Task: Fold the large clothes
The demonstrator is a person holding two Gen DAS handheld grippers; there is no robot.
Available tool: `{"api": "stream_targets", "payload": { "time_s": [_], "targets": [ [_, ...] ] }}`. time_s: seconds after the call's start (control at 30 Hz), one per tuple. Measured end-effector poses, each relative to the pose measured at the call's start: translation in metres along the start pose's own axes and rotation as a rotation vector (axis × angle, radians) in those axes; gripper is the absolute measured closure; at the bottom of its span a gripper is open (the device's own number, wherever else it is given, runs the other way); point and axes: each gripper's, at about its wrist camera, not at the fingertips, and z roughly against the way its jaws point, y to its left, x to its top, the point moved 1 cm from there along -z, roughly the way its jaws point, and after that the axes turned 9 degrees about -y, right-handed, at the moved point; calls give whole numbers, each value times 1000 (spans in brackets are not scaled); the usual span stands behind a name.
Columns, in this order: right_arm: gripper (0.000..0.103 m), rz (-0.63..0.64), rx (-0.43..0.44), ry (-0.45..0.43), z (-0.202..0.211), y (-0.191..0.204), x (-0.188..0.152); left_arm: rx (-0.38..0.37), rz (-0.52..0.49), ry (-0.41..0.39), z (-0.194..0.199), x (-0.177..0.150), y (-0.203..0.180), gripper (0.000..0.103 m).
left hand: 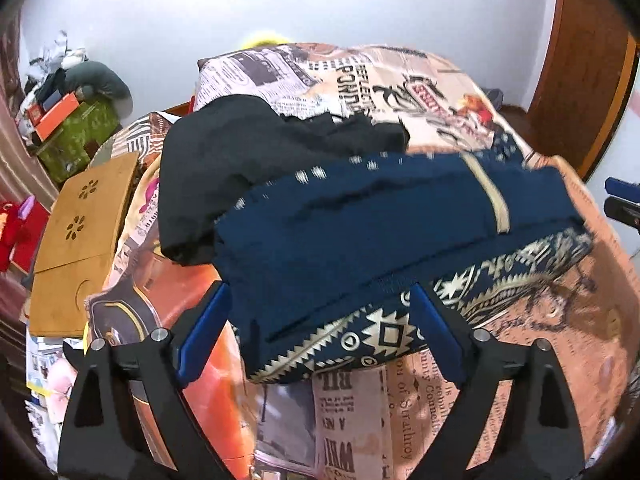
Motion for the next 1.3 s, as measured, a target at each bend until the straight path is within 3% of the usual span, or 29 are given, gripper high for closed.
{"api": "stream_targets", "payload": {
  "time_s": [0.23,0.43,0.5,0.6,0.77,0.83,0.9,1.03,1.3],
  "targets": [
    [30,148,-19,107,-52,39,-22,31,11,83,-43,-16,-10,12],
    [30,180,-49,93,-74,42,-12,21,48,27,-47,4,-1,10],
    [30,217,-51,89,-82,37,4,46,19,3,-49,22,4,9],
    [30,270,-139,65,-97,14,48,127,-60,-42,-57,62,13,9],
    [30,123,-297,-83,-82,-25,129,253,-51,-122,-55,139,44,8],
    [30,36,-268,-124,-69,-35,144,265,-1,-155,-47,156,58,8],
    [30,-18,-223,-137,-58,-38,143,227,59,-160,-39,162,70,8],
    [30,-42,-117,-96,-47,-31,121,131,125,-143,-25,139,80,8],
    [29,-134,-43,92,-29,-49,37,-26,241,39,-20,40,82,8]
  ]
}}
